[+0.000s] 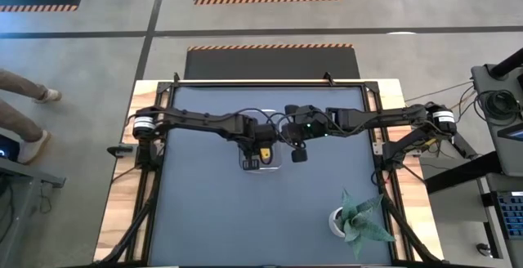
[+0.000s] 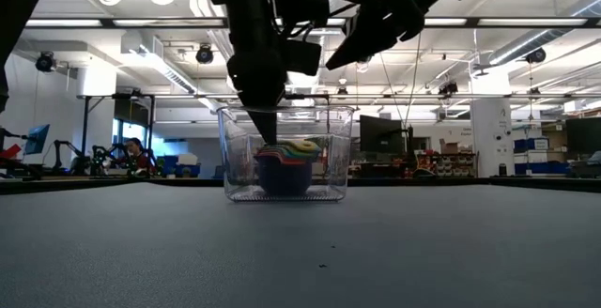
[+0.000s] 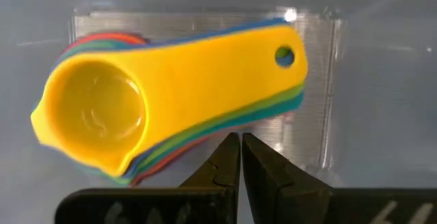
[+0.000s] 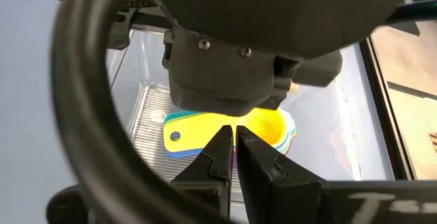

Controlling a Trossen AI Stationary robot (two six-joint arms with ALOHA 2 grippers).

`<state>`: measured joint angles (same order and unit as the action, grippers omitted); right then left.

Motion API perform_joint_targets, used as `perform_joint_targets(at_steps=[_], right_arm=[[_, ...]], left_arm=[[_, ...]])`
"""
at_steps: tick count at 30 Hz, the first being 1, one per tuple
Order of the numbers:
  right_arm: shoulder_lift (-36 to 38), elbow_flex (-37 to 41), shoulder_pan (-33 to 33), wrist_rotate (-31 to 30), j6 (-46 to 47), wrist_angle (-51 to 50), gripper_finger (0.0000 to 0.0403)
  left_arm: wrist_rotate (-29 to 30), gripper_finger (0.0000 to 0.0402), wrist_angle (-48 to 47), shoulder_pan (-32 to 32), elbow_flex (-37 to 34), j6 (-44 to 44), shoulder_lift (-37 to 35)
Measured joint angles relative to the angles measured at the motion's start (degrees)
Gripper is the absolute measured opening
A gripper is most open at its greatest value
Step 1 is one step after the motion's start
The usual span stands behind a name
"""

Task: Nest measuring cups in basket
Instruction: Put the stack of measuring cups into the transparent bin

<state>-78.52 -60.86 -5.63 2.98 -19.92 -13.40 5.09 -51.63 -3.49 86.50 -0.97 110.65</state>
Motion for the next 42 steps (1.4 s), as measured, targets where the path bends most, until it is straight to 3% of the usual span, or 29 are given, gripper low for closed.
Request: perform_joint_targets(at_steps=[7, 15, 34, 42], right_arm=[[0.0, 0.1, 0.0, 0.0, 4.2, 0.6, 0.0009], [-1.1, -0.2, 0.0, 0.1, 8.0, 0.0, 0.0009], [-18.6, -17.1, 0.0, -0.1, 5.2, -16.5, 0.0009], [-20.6, -18.2, -0.3, -4.7, 4.9, -18.9, 0.0009]], left_arm=[[1.1, 0.0000, -2.0, 0.7, 0.0, 0.2, -4.8], [10.5, 0.0000, -0.8, 4.2, -1.8, -0.7, -12.0], [12.5, 0.0000, 24.2, 5.8, -26.9, 1.6, -28.3], [12.5, 0.0000, 27.2, 5.7, -30.6, 1.5, -30.1]])
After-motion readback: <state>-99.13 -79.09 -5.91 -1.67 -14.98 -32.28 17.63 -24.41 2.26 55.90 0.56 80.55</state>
